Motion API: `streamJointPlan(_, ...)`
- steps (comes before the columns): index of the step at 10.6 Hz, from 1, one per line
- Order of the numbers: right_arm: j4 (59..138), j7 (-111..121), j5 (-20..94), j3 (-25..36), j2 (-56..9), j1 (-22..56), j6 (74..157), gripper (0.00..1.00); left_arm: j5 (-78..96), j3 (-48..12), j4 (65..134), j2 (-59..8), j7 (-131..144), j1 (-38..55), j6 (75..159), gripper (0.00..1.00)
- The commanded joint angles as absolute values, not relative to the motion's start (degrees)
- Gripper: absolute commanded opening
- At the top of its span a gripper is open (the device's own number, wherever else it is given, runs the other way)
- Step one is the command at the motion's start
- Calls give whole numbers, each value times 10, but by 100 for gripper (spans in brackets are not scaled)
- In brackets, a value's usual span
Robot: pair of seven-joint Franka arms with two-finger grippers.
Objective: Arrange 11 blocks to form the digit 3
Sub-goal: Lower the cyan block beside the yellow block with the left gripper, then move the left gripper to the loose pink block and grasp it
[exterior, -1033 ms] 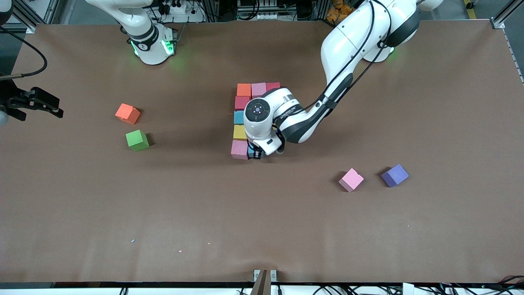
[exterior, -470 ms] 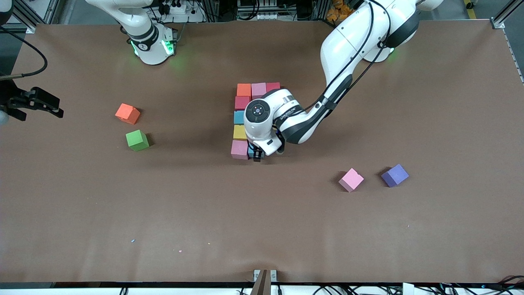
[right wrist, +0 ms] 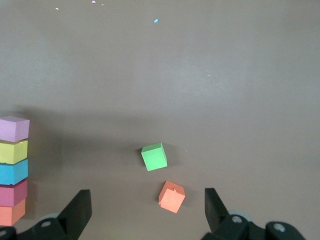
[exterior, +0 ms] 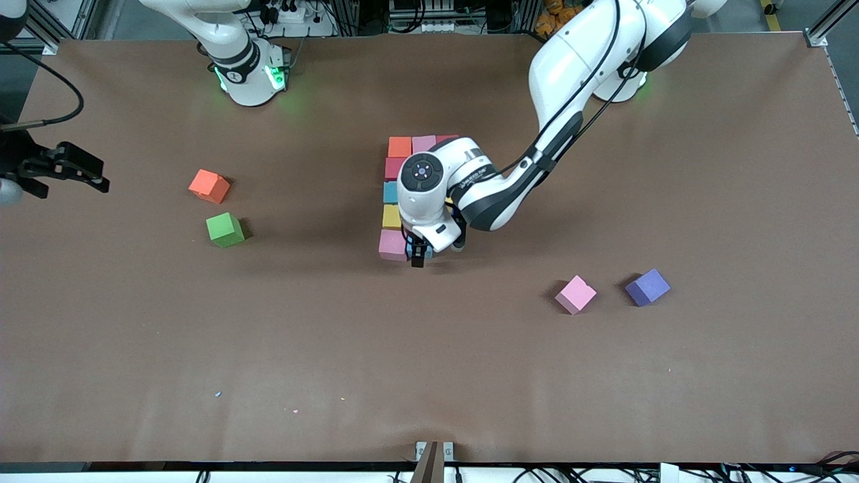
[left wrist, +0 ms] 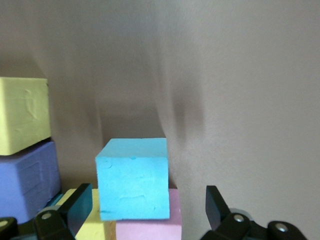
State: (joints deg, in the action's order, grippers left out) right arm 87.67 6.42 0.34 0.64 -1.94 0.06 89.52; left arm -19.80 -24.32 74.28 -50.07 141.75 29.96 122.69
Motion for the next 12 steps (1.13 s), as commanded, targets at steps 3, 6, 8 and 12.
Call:
streamJointPlan(3,867,56,11,11,-25,-1,903,100,-185,-240,754,-437,1361,247,1167,100)
streamJointPlan(6,867,57,11,13,-25,-16,901,100,-185,-241,760,-408,1199,173,1108,100)
streamJointPlan(8,869,57,11,14,-26,-17,900,100,-183,-241,801,-384,1046,110,1099,100)
streamJointPlan(12,869,57,11,14,-27,-22,902,100,-190,-242,859,-376,798,6,1116,100)
